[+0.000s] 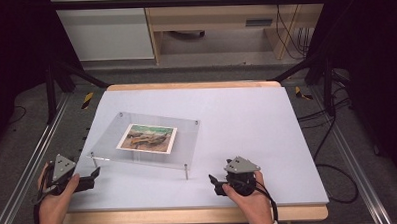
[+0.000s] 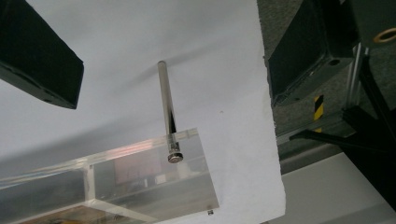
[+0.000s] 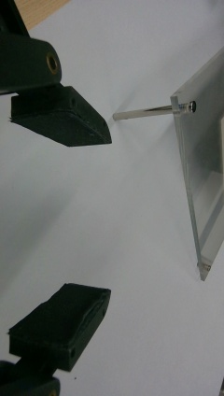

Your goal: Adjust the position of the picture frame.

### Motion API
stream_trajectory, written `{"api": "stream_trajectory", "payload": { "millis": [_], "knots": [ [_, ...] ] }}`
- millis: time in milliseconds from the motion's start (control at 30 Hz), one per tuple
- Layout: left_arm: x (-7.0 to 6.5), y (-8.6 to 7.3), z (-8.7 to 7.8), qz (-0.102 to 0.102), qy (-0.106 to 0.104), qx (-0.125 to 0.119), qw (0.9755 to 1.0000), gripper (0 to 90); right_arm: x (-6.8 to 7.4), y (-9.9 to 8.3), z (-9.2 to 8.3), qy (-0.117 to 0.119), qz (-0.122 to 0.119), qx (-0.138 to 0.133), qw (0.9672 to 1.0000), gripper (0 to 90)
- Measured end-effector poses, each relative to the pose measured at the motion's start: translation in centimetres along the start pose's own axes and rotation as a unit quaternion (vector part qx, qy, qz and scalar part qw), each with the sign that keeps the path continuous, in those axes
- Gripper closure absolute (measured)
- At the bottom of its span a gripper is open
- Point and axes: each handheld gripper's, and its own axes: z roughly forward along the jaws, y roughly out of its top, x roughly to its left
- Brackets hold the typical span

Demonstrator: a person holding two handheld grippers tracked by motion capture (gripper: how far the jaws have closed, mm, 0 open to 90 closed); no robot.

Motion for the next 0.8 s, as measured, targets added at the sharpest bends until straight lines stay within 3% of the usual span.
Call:
{"api": "stream_trajectory", "payload": {
  "millis": [100,133,333,500,633,800],
  "knots": [
    [0.0,0.0,0.0,-0.014,-0.011,0.002,0.9998,3.0,0.6,-0.2,0.4,0.001,-0.006,0.002,1.0,22.5],
    [0.0,0.0,0.0,-0.018,-0.016,0.004,0.9997,3.2,1.1,-0.2,0.8,0.016,-0.005,0.007,0.9998,26.5],
    [-0.1,0.0,0.3,-0.022,-0.037,0.011,0.999,3.3,2.4,-0.3,1.8,0.043,-0.004,-0.005,0.9991,37.0],
    [-0.1,0.1,0.4,-0.036,-0.052,0.015,0.9979,4.2,3.7,0.0,2.8,0.051,-0.002,0.003,0.9987,38.0],
    [-0.2,0.2,0.6,-0.037,-0.052,0.016,0.9978,9.1,4.4,0.6,3.7,0.068,-0.005,0.007,0.9976,36.5],
    [-0.2,0.3,0.7,-0.036,-0.051,0.015,0.9979,17.6,4.8,1.3,5.3,0.071,0.003,0.018,0.9973,49.4]
  ]
}}
